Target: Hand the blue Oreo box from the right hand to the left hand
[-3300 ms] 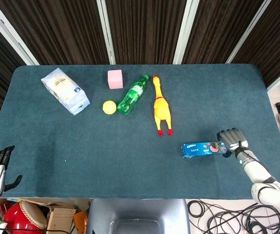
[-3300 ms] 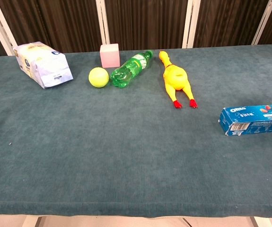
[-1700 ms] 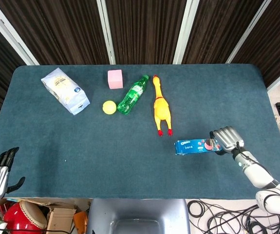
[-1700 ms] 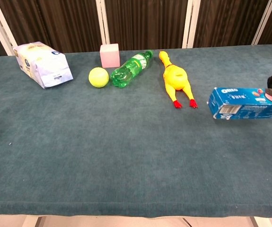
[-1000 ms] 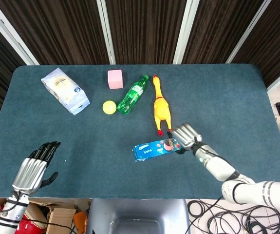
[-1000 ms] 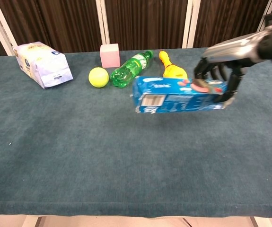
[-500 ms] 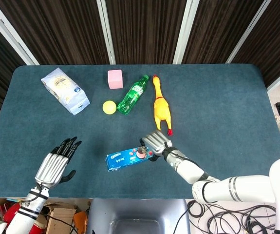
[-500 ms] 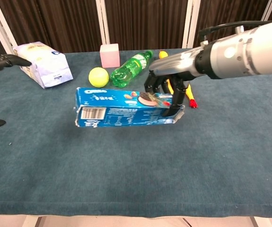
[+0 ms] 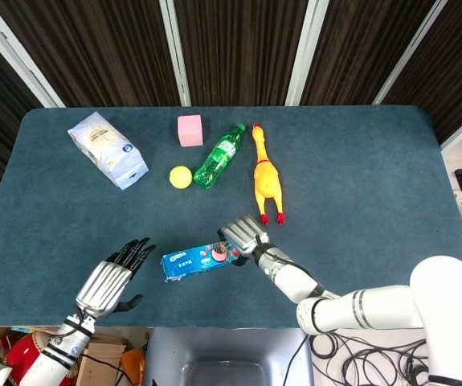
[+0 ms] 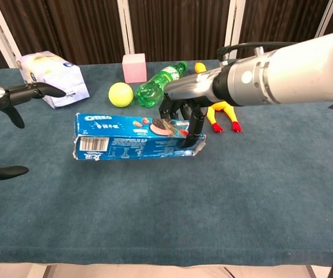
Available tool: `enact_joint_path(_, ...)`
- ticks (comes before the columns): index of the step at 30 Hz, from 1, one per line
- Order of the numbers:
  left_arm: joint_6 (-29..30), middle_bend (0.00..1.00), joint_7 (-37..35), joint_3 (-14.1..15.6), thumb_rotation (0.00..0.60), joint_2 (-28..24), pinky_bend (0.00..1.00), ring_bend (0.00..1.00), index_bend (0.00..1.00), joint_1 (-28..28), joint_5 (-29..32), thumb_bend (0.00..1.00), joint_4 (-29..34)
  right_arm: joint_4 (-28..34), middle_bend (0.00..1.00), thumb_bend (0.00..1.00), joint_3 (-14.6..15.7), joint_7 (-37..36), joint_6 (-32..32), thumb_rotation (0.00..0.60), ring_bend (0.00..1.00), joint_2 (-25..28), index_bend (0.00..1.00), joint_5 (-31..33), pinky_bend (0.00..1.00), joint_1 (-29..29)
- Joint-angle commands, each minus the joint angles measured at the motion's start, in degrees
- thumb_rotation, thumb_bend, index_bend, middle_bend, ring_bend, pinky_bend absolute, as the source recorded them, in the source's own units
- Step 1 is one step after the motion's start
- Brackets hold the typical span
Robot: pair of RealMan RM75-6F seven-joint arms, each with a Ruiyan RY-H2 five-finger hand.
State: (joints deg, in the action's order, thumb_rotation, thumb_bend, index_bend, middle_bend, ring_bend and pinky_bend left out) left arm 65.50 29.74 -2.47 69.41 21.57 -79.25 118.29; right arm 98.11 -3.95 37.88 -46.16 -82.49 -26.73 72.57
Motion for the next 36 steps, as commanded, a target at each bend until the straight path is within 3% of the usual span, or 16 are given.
enact_joint_path(1, -0.24, 0.00, -0.18, -0.02, 0.600, 0.72, 0.32, 0.04, 0.00, 0.45, 0.38, 0.24, -0.08, -0.93, 0.54, 0.38, -0.67, -1.17, 0.07, 0.600, 0.51, -0.88, 0.62, -0.07, 0.45, 0.21)
enact_joint_path(13, 2.11, 0.01, 2.06, -2.00, 0.600, 8.19, 0.33, 0.05, 0.00, 2.02, 3.48, 0.24, -4.71, -0.95, 0.54, 0.38, -1.75, -5.01, 1.30, 0.600, 0.51, -1.38, 0.62, -2.83, 0.45, 0.16)
enact_joint_path(24, -1.09, 0.10, -2.56, -1.02, 0.600, 7.39, 0.35, 0.11, 0.04, 3.76, 4.18, 0.24, -3.30, -3.41, 0.54, 0.38, -1.98, -4.84, 0.27, 0.600, 0.51, -4.23, 0.62, -2.40, 0.45, 1.52)
enact_joint_path(31, 0.55, 0.22, -5.06, -1.11, 0.600, 9.04, 0.37, 0.20, 0.14, 3.57, 3.19, 0.24, -3.93, -5.36, 0.54, 0.38, -2.22, -5.26, 0.38, 0.600, 0.51, -6.32, 0.62, -2.37, 0.45, 1.96)
enact_joint_path(36, 3.96, 0.44, -3.58, -1.41, 0.600, 11.87, 0.44, 0.41, 0.33, 2.81, 2.18, 0.25, -6.01, -5.55, 0.54, 0.38, -2.33, -5.76, 0.48, 0.600, 0.51, -6.75, 0.62, -2.91, 0.45, 1.88)
